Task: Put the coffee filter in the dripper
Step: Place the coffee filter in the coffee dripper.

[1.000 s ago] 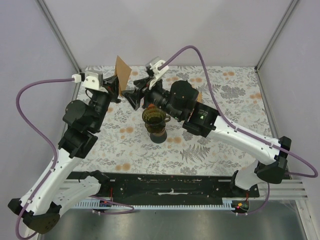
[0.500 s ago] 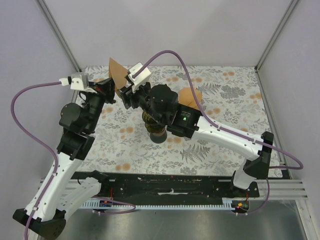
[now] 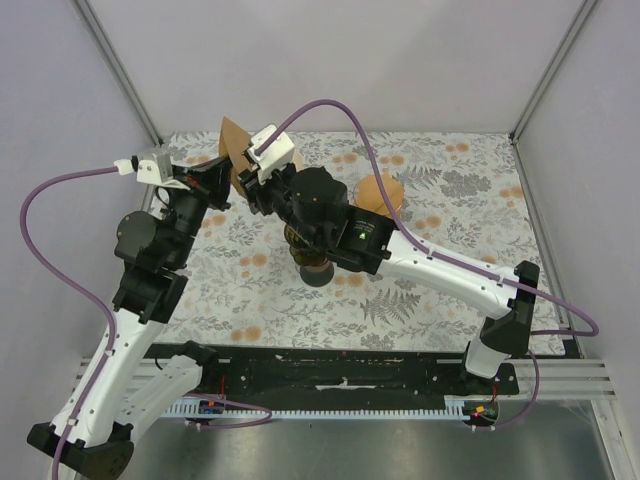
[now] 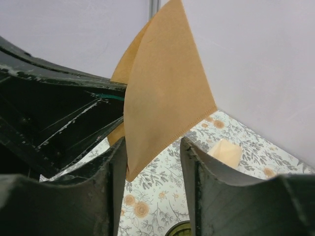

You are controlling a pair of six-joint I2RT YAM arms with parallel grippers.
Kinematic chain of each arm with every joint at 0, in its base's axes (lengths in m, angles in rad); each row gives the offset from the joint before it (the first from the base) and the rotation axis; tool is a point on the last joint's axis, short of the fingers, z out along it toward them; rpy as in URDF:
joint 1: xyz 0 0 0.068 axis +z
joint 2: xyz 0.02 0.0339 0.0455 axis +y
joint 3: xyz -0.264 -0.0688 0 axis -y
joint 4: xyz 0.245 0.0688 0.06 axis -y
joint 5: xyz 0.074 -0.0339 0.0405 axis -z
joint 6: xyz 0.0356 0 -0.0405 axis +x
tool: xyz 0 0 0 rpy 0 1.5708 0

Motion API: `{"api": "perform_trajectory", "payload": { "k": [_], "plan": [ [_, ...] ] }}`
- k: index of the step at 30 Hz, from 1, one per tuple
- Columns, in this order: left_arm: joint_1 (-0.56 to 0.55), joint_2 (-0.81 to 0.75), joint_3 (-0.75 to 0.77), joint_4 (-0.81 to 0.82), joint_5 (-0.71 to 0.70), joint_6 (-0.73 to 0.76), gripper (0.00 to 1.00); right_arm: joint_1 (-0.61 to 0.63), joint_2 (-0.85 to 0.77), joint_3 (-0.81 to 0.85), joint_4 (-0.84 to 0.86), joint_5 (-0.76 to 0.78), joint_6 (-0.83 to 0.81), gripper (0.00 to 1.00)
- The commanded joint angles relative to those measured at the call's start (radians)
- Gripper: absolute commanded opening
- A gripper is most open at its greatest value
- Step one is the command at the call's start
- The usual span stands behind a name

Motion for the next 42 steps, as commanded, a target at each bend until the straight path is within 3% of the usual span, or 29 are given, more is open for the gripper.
{"api": "perform_trajectory", "payload": {
  "k": [1, 6, 14, 17, 19, 24, 32, 39, 41, 42],
  "plan": [
    [0.005, -0.013, 0.000, 0.044, 0.033, -0.019, 0.02, 0.005, 0.007, 0.041, 0.060, 0.114, -0.040, 0.49],
    [0.004, -0.014, 0.000, 0.041, 0.091, 0.058, 0.02, -0.001, 0.022, 0.042, 0.107, 0.151, -0.091, 0.43],
    [-0.002, -0.016, -0.001, 0.033, 0.141, 0.150, 0.02, -0.012, 0.105, 0.131, 0.120, 0.122, -0.137, 0.48],
    [-0.004, -0.020, -0.001, 0.036, 0.138, 0.179, 0.02, -0.013, 0.125, 0.153, 0.124, 0.152, -0.158, 0.46],
    [-0.005, -0.022, -0.004, 0.033, 0.119, 0.190, 0.02, -0.016, 0.110, 0.136, 0.147, 0.148, -0.158, 0.36],
    [-0.004, -0.019, -0.006, 0.046, 0.070, 0.251, 0.02, -0.018, 0.029, 0.009, 0.240, 0.048, -0.132, 0.00],
    [-0.005, -0.011, -0.006, 0.055, 0.019, 0.303, 0.02, -0.055, -0.050, -0.077, 0.239, -0.001, -0.072, 0.00],
    [-0.005, -0.005, -0.004, 0.066, 0.035, 0.310, 0.02, -0.078, -0.079, -0.114, 0.236, -0.194, -0.022, 0.00],
    [-0.008, -0.005, -0.006, 0.069, 0.044, 0.303, 0.02, -0.084, -0.067, -0.099, 0.212, -0.193, 0.007, 0.24],
    [-0.007, -0.003, -0.006, 0.069, 0.044, 0.303, 0.02, -0.085, -0.070, -0.105, 0.210, -0.194, 0.021, 0.31]
  ]
}}
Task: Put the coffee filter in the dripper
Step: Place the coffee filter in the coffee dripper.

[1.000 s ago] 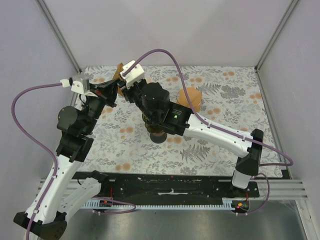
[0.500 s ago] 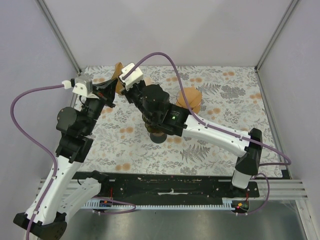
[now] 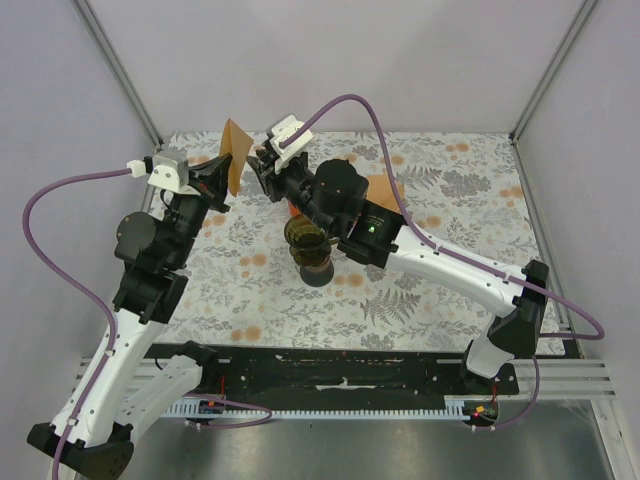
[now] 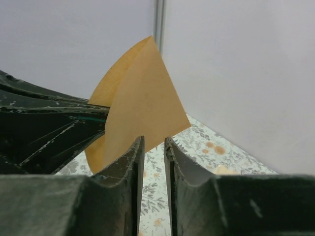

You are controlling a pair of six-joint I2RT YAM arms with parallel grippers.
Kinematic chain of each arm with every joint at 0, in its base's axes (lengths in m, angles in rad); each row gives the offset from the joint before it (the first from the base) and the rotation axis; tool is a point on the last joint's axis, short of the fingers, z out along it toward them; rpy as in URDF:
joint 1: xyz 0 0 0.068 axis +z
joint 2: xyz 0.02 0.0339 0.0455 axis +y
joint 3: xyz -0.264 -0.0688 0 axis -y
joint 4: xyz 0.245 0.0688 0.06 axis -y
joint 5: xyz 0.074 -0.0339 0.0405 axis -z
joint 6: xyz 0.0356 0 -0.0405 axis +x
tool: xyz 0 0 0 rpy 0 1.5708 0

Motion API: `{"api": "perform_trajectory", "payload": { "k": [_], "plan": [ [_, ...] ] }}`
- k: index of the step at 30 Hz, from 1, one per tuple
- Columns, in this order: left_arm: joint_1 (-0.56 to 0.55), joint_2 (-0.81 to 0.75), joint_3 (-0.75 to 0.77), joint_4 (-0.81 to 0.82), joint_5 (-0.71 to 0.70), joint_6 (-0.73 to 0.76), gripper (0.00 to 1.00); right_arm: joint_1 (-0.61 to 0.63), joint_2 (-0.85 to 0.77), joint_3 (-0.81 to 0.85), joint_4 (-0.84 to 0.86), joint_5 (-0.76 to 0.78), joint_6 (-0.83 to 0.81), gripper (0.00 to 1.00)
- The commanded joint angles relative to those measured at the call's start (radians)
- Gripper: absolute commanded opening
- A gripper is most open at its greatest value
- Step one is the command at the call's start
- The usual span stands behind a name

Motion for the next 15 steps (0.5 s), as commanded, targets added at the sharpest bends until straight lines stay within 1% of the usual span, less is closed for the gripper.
{"api": "perform_trajectory", "payload": {
  "k": [1, 4, 6, 9, 12, 15],
  "plan": [
    [-0.007, -0.003, 0.000, 0.055, 0.002, 0.033, 0.02, -0.017, -0.028, 0.003, 0.013, -0.092, 0.081, 0.36],
    [-0.008, -0.001, 0.000, 0.057, 0.001, 0.035, 0.02, -0.024, -0.066, -0.049, 0.056, -0.127, 0.103, 0.42],
    [-0.008, -0.003, -0.002, 0.061, 0.005, 0.027, 0.02, -0.022, -0.086, -0.075, 0.074, -0.147, 0.115, 0.50],
    [-0.011, 0.002, -0.005, 0.064, 0.005, 0.022, 0.02, -0.010, -0.100, -0.106, 0.084, -0.156, 0.118, 0.59],
    [-0.010, 0.002, -0.005, 0.066, 0.005, 0.022, 0.02, 0.003, -0.100, -0.126, 0.108, -0.150, 0.121, 0.63],
    [-0.011, 0.006, -0.005, 0.068, 0.009, 0.018, 0.02, 0.003, -0.056, -0.067, 0.067, -0.138, 0.135, 0.62]
  ]
}}
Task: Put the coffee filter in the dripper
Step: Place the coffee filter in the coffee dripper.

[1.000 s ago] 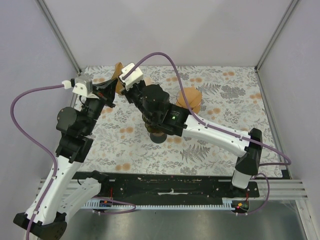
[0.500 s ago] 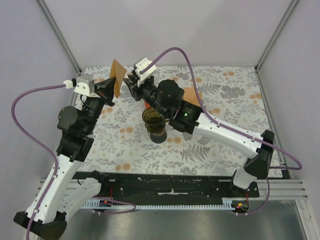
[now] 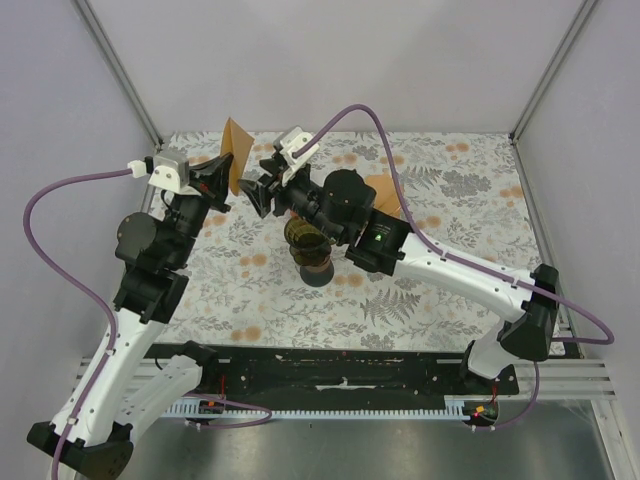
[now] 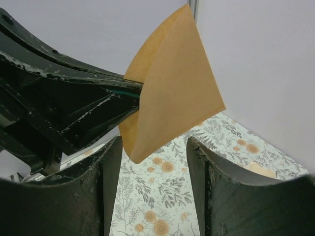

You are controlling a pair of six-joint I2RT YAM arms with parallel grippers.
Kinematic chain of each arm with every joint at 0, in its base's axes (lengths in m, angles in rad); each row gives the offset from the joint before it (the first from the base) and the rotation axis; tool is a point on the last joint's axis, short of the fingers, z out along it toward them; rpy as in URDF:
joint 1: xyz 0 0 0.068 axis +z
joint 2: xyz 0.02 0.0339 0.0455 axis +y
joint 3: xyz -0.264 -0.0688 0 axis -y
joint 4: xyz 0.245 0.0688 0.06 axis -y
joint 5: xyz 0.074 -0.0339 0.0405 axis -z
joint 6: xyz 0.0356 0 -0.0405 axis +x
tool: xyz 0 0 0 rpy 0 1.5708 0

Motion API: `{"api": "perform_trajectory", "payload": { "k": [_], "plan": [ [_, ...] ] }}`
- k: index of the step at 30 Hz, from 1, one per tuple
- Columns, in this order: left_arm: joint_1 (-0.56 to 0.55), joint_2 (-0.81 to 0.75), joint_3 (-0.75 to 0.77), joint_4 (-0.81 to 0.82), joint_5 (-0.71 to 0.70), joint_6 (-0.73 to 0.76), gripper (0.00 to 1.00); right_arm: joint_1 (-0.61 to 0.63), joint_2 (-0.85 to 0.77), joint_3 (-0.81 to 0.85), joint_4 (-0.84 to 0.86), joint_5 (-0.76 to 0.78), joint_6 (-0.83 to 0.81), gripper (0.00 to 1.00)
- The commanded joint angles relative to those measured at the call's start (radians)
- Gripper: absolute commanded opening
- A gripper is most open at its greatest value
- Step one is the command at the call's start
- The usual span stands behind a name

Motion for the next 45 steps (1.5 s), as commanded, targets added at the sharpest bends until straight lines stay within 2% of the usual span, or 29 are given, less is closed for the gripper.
{"api": "perform_trajectory", "payload": {
  "k": [1, 6, 13, 18, 21, 22, 25, 29, 39, 43, 44, 45],
  "plan": [
    [-0.006, 0.006, -0.001, 0.052, 0.007, 0.016, 0.02, 0.006, 0.028, 0.073, 0.011, 0.010, 0.038, 0.61],
    [-0.010, 0.001, -0.004, 0.050, 0.007, 0.019, 0.02, 0.006, 0.043, 0.104, 0.008, 0.034, 0.066, 0.60],
    [-0.009, 0.004, -0.012, 0.070, 0.009, 0.017, 0.02, 0.006, 0.121, 0.201, -0.053, 0.122, 0.067, 0.48],
    [-0.010, 0.003, -0.015, 0.076, 0.012, 0.022, 0.02, 0.006, 0.154, 0.244, -0.073, 0.131, 0.070, 0.47],
    [-0.012, 0.001, -0.016, 0.084, 0.010, 0.034, 0.02, 0.005, 0.164, 0.261, -0.075, 0.145, 0.071, 0.42],
    [-0.012, 0.003, -0.016, 0.088, 0.012, 0.034, 0.02, 0.006, 0.166, 0.268, -0.076, 0.142, 0.071, 0.39],
    [-0.012, 0.001, -0.018, 0.088, 0.007, 0.034, 0.02, 0.006, 0.172, 0.273, -0.081, 0.145, 0.073, 0.20],
    [-0.012, -0.003, -0.015, 0.061, -0.042, 0.153, 0.02, -0.004, 0.138, 0.229, -0.075, 0.230, 0.064, 0.00],
    [-0.023, -0.003, -0.010, 0.018, -0.121, 0.434, 0.02, -0.021, 0.101, 0.193, -0.061, 0.398, -0.062, 0.00],
    [-0.024, -0.007, -0.009, 0.015, -0.056, 0.399, 0.02, -0.020, 0.104, 0.187, -0.046, 0.341, -0.055, 0.00],
    [-0.029, -0.005, -0.009, 0.012, -0.031, 0.381, 0.02, -0.021, 0.109, 0.191, -0.046, 0.324, -0.044, 0.04],
    [-0.032, -0.003, -0.009, 0.009, -0.010, 0.363, 0.02, -0.021, 0.109, 0.190, -0.041, 0.285, -0.030, 0.15]
  ]
}}
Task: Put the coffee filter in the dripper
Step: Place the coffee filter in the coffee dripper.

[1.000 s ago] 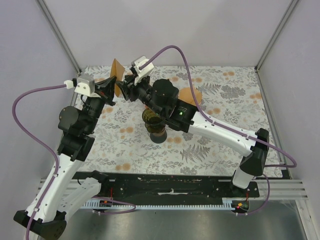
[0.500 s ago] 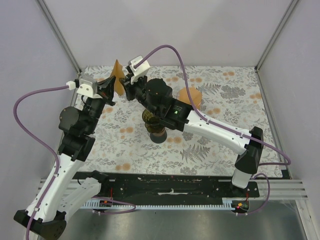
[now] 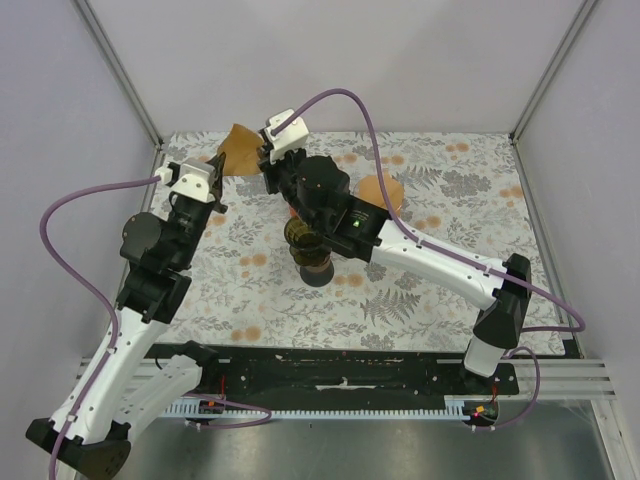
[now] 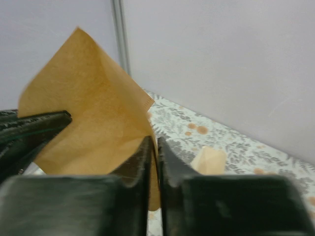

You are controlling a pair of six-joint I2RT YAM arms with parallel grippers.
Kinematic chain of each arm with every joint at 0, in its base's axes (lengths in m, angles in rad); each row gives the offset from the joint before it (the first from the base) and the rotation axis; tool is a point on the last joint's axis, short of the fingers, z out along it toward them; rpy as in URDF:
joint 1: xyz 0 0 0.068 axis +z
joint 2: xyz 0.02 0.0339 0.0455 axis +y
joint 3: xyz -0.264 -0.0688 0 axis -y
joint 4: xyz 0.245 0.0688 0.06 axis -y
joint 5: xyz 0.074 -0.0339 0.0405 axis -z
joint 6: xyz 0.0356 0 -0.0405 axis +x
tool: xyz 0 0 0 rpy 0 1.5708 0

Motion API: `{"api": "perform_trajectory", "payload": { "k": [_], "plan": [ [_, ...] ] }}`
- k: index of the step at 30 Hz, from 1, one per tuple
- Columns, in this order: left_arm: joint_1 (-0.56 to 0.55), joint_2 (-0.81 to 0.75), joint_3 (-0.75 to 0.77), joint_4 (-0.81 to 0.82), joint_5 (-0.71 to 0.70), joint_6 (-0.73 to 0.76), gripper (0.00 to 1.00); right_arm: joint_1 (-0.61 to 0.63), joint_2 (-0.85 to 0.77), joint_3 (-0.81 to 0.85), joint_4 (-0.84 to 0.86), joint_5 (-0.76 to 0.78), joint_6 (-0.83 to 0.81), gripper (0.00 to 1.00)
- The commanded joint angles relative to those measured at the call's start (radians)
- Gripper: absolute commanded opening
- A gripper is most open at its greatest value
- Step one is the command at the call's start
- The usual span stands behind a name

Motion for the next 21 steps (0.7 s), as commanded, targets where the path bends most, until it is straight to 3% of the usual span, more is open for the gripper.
{"api": "perform_trajectory", "payload": {
  "k": [1, 4, 14, 18, 21],
  "plan": [
    [-0.014, -0.007, 0.007, 0.003, 0.061, -0.003, 0.02, -0.009, -0.042, -0.001, 0.059, -0.063, 0.004, 0.25],
    [-0.018, -0.001, 0.007, -0.002, 0.101, -0.042, 0.02, -0.009, -0.033, 0.010, 0.077, -0.142, 0.035, 0.33],
    [-0.031, 0.016, 0.018, 0.032, 0.115, -0.079, 0.02, -0.009, 0.030, 0.072, 0.067, -0.137, 0.060, 0.48],
    [-0.034, 0.017, 0.016, 0.050, 0.103, -0.073, 0.02, -0.010, 0.042, 0.089, 0.056, -0.056, 0.058, 0.41],
    [-0.034, 0.016, 0.015, 0.056, 0.083, -0.037, 0.02, -0.010, 0.039, 0.082, 0.067, 0.002, 0.029, 0.27]
  ]
}}
